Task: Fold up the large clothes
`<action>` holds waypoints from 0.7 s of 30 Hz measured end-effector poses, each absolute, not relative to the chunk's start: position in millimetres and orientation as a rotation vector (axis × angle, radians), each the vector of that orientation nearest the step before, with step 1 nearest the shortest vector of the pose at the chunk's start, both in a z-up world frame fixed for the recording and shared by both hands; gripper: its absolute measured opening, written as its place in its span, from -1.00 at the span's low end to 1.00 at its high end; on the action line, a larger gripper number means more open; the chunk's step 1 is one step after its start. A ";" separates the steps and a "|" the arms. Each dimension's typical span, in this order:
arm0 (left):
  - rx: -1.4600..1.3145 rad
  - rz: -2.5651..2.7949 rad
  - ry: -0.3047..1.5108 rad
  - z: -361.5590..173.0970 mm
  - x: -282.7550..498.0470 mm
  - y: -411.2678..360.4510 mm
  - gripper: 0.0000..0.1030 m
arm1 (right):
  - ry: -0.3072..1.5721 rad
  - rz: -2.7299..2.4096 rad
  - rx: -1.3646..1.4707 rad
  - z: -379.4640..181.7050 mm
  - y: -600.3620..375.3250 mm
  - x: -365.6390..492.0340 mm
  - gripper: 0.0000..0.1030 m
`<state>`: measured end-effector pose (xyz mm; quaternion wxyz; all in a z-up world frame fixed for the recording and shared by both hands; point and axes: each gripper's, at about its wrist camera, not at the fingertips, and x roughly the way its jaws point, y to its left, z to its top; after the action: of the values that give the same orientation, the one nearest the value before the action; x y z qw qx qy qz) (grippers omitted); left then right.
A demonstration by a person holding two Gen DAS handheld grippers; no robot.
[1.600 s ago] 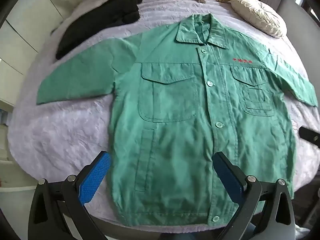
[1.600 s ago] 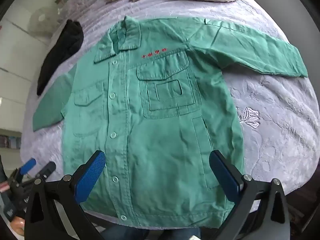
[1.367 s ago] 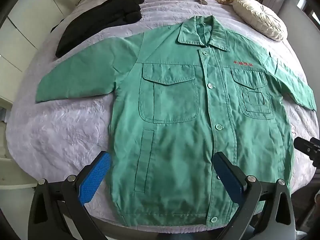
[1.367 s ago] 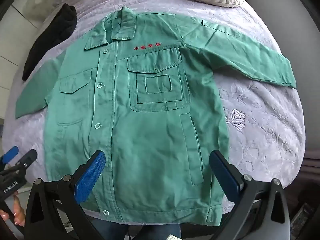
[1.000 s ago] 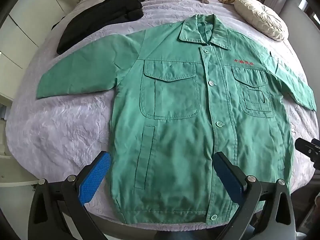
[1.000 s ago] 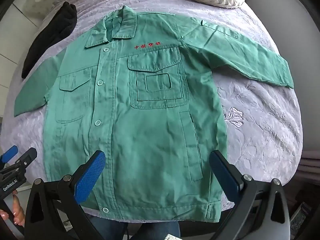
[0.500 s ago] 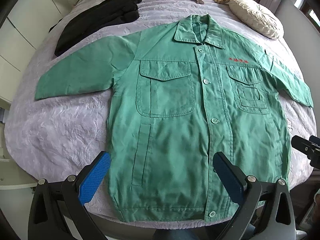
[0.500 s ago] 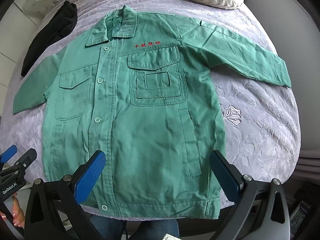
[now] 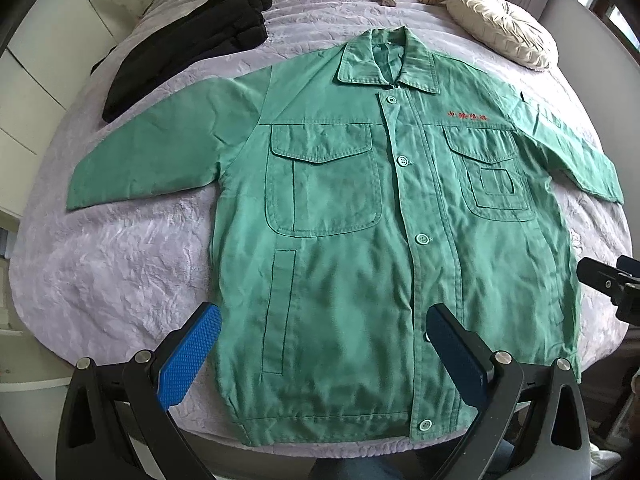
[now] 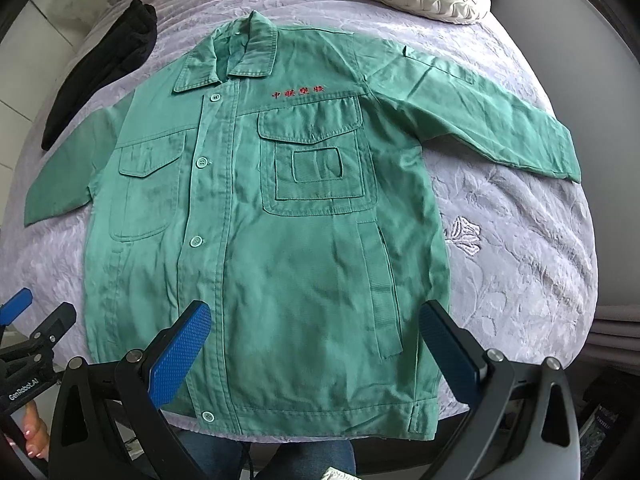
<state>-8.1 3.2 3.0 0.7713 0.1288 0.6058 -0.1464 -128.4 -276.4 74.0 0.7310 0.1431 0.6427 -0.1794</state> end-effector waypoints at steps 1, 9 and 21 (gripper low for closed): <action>0.277 -0.315 1.315 2.7 -7.5 4.0 1.00 | 1.414 -0.395 0.314 74.0 -276.2 -128.5 1.00; 0.263 -0.301 1.329 0.5 -2.6 8.6 1.00 | 1.414 -0.397 0.315 73.3 -275.7 -126.9 1.00; 0.268 -0.293 1.334 -2.3 -3.6 11.9 1.00 | 1.414 -0.399 0.314 73.0 -275.5 -127.1 1.00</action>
<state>-3.6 11.9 -2.3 0.7675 0.1234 0.6144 -0.1350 -127.1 -275.5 73.0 0.7310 0.1428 0.6422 -0.1811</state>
